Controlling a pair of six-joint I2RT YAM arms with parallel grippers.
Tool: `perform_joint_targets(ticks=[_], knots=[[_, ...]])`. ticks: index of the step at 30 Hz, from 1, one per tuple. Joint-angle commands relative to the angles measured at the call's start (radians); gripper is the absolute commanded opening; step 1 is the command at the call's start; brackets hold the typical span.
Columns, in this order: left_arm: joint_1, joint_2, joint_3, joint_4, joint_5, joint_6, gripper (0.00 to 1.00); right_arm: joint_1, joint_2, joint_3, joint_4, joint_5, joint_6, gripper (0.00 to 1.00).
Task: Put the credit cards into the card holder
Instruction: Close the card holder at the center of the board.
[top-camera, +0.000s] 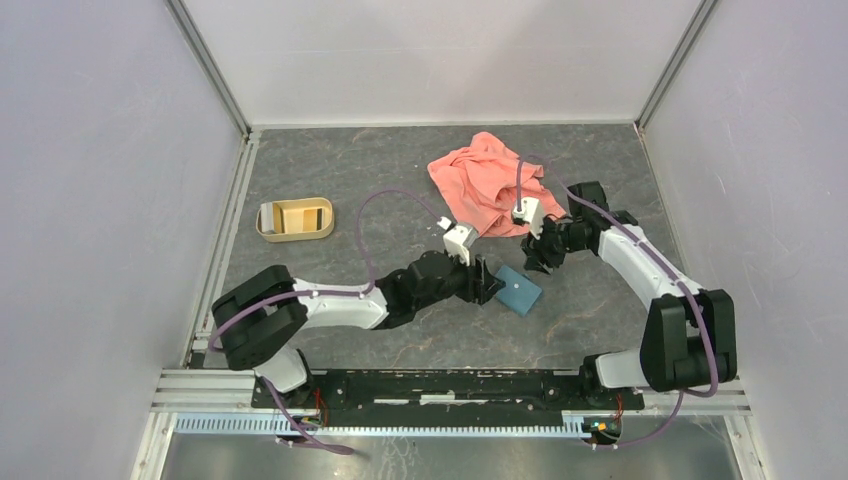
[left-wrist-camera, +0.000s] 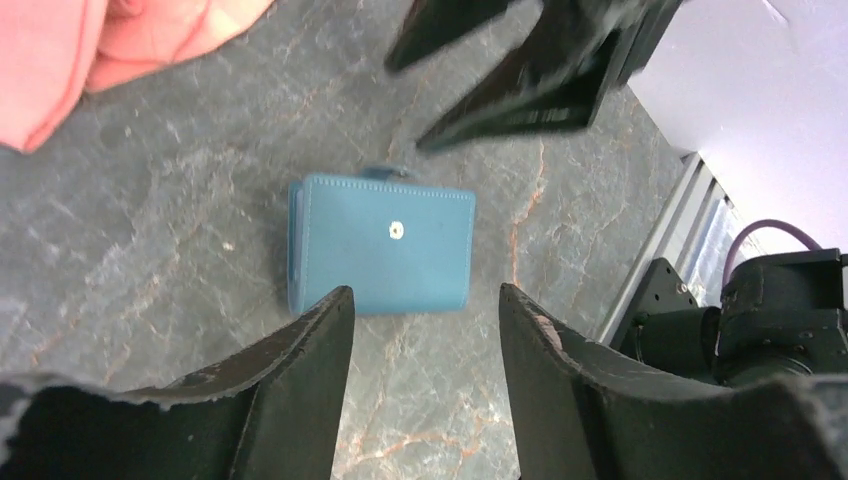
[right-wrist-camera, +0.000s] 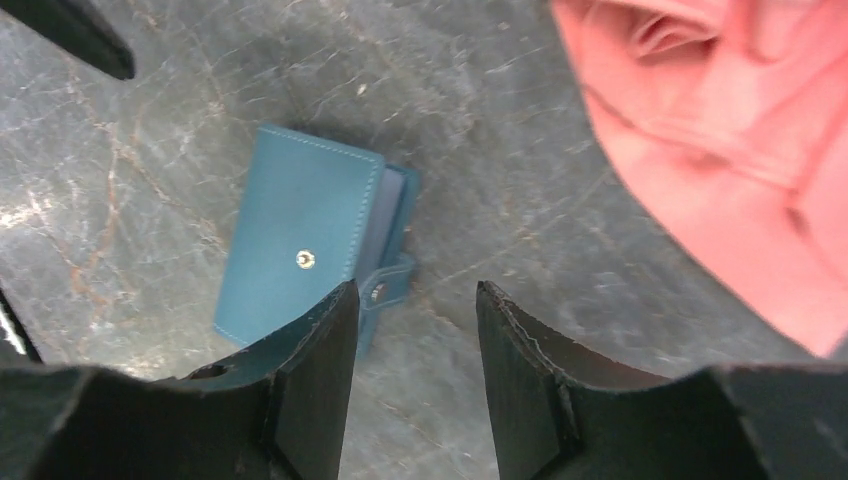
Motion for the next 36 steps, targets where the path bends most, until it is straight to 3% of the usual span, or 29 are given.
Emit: perform_joint_targets(ticks=[1, 4, 9, 14, 22, 27, 29, 36], knots=[[0.055, 0.041, 0.105, -0.014, 0.052, 0.137, 0.63, 0.001, 0.024, -0.063, 0.062, -0.084, 0.077, 0.54], [0.079, 0.122, 0.184, -0.068, 0.144, 0.100, 0.56, 0.000, 0.034, -0.080, 0.077, -0.072, 0.096, 0.55], [0.080, 0.217, 0.226, -0.078, 0.140, 0.078, 0.50, 0.001, 0.064, -0.091, 0.108, -0.058, 0.123, 0.53], [0.080, 0.290, 0.283, -0.145, 0.095, 0.089, 0.46, 0.001, 0.080, -0.084, 0.115, -0.031, 0.136, 0.40], [0.079, 0.344, 0.326, -0.218, 0.055, 0.116, 0.48, 0.001, 0.078, -0.100, 0.111, -0.003, 0.131, 0.31], [0.078, 0.375, 0.351, -0.261, 0.029, 0.119, 0.48, 0.001, 0.069, -0.095, 0.101, -0.005, 0.132, 0.07], [0.078, 0.388, 0.363, -0.283, 0.020, 0.121, 0.48, 0.000, 0.060, -0.091, 0.099, -0.013, 0.132, 0.02], [0.078, 0.422, 0.397, -0.339, 0.001, 0.123, 0.48, 0.001, 0.051, -0.084, 0.079, -0.084, 0.138, 0.02]])
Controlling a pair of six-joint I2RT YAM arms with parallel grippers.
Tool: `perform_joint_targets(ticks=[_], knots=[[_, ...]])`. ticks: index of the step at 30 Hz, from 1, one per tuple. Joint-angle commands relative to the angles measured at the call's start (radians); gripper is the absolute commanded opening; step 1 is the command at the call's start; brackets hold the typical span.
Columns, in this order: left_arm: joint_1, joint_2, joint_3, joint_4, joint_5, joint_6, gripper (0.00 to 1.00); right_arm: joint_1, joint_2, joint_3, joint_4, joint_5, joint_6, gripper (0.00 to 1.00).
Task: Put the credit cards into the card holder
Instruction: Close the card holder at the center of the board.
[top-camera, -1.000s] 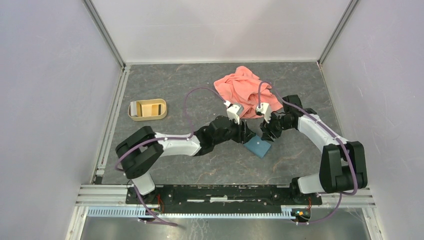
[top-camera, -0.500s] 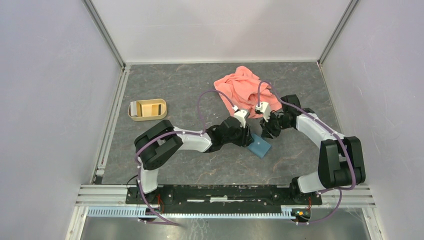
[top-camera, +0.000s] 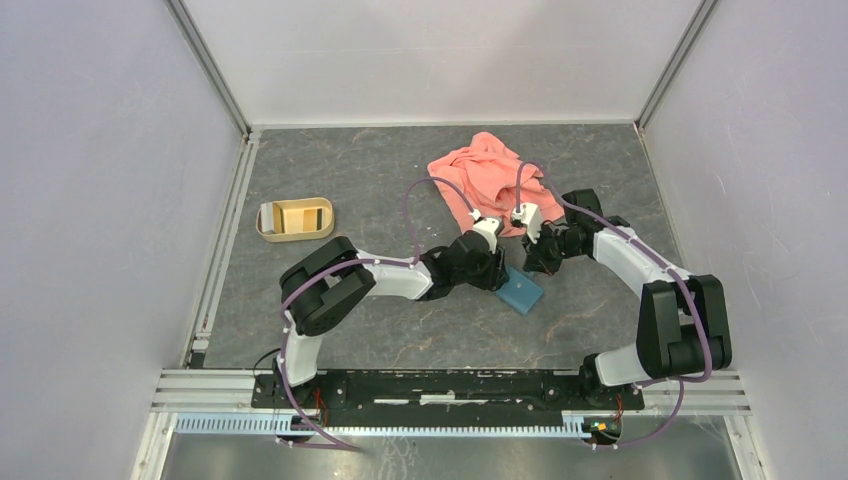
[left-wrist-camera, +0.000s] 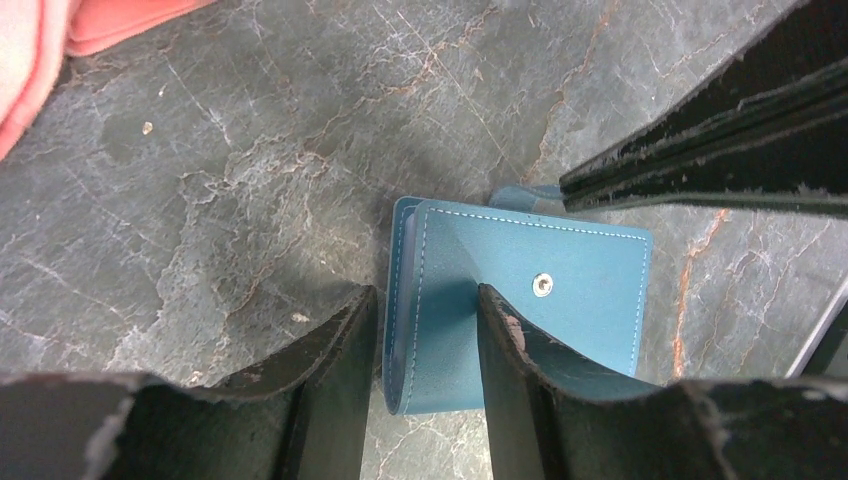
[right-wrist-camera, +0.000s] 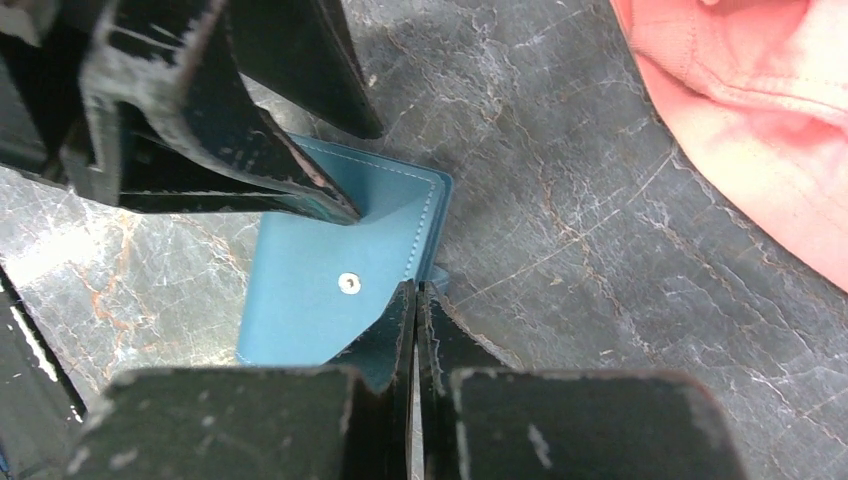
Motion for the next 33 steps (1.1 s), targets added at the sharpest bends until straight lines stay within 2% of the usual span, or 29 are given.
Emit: perform_joint_targets(ticks=[1, 10, 14, 22, 33], knots=[[-0.003, 0.042, 0.037, -0.081, -0.054, 0.054, 0.48, 0.000, -0.018, 0.006, -0.017, -0.063, 0.022, 0.02], [-0.003, 0.056, 0.036, -0.105, -0.071, 0.044, 0.46, 0.000, 0.010, -0.031, -0.032, -0.052, 0.011, 0.15], [-0.004, 0.062, 0.039, -0.107, -0.071, 0.042, 0.44, -0.001, -0.017, -0.039, -0.018, -0.024, 0.019, 0.26], [-0.003, 0.070, 0.040, -0.115, -0.068, 0.039, 0.41, -0.037, -0.087, -0.029, -0.008, -0.013, 0.015, 0.38], [-0.003, 0.068, 0.040, -0.117, -0.061, 0.039, 0.41, -0.042, -0.065, -0.033, -0.028, -0.039, -0.008, 0.36]])
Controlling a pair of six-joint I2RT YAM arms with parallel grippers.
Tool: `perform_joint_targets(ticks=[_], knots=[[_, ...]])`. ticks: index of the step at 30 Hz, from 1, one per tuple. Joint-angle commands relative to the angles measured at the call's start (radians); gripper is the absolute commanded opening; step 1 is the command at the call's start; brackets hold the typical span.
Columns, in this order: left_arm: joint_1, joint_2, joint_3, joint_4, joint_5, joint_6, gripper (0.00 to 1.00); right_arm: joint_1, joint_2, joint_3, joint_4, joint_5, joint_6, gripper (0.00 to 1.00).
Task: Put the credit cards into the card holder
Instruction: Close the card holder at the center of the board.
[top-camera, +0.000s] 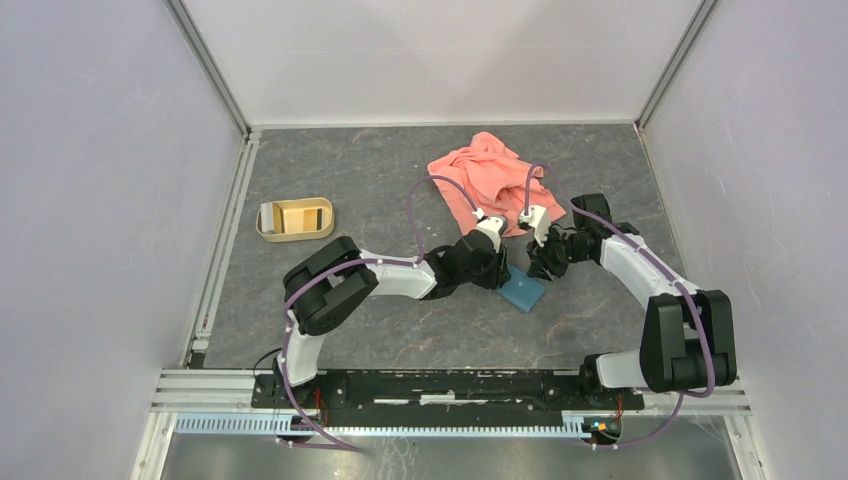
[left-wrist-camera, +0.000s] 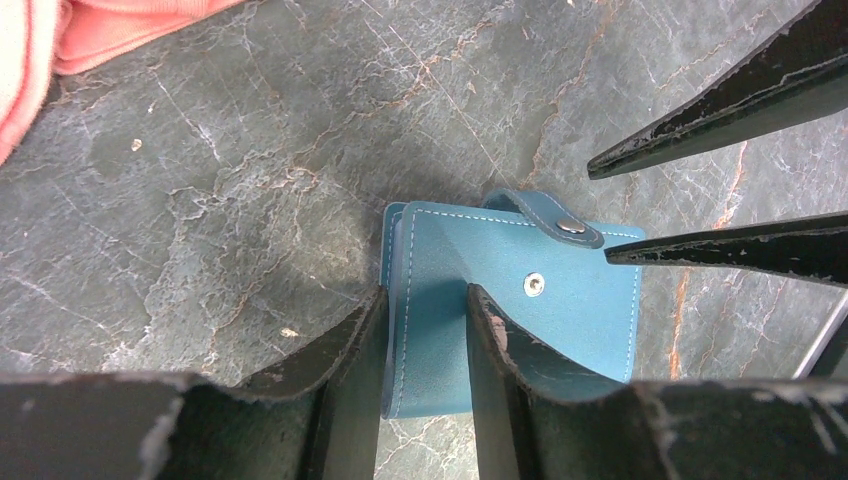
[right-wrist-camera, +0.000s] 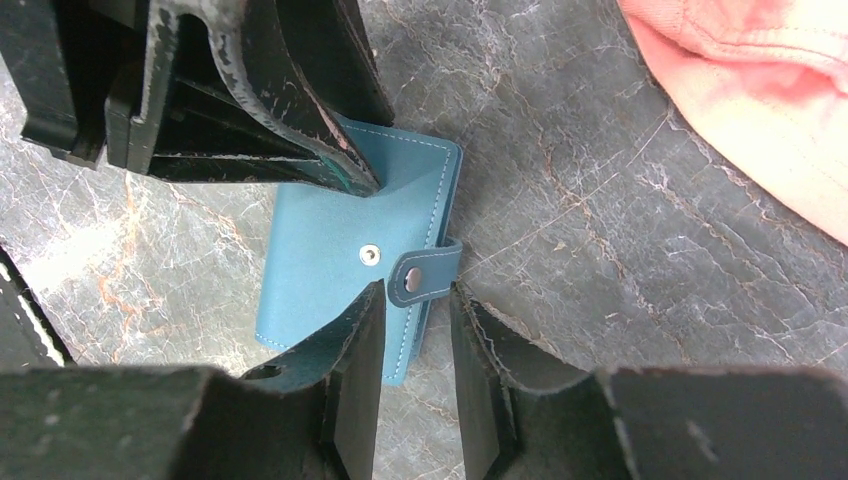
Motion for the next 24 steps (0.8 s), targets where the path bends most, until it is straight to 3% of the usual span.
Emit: perform_joint_targets(ticks=[1, 10, 13, 18, 24], knots=[[0.002, 0.046, -0.001, -0.090, -0.039, 0.040, 0.41, -0.001, 0.008, 0.008, -0.007, -0.020, 0.000, 0.36], [0.002, 0.048, 0.002, -0.090, -0.033, 0.039, 0.40, -0.003, 0.039, 0.010, -0.017, -0.036, -0.014, 0.36], [0.003, 0.048, 0.001, -0.090, -0.031, 0.039, 0.40, -0.003, 0.058, 0.021, -0.020, -0.035, -0.016, 0.27], [0.003, 0.046, 0.001, -0.090, -0.032, 0.038, 0.40, -0.003, 0.052, 0.029, -0.026, -0.043, -0.022, 0.02], [0.004, 0.050, 0.005, -0.091, -0.031, 0.033, 0.40, 0.000, 0.021, 0.019, -0.056, -0.095, -0.055, 0.00]])
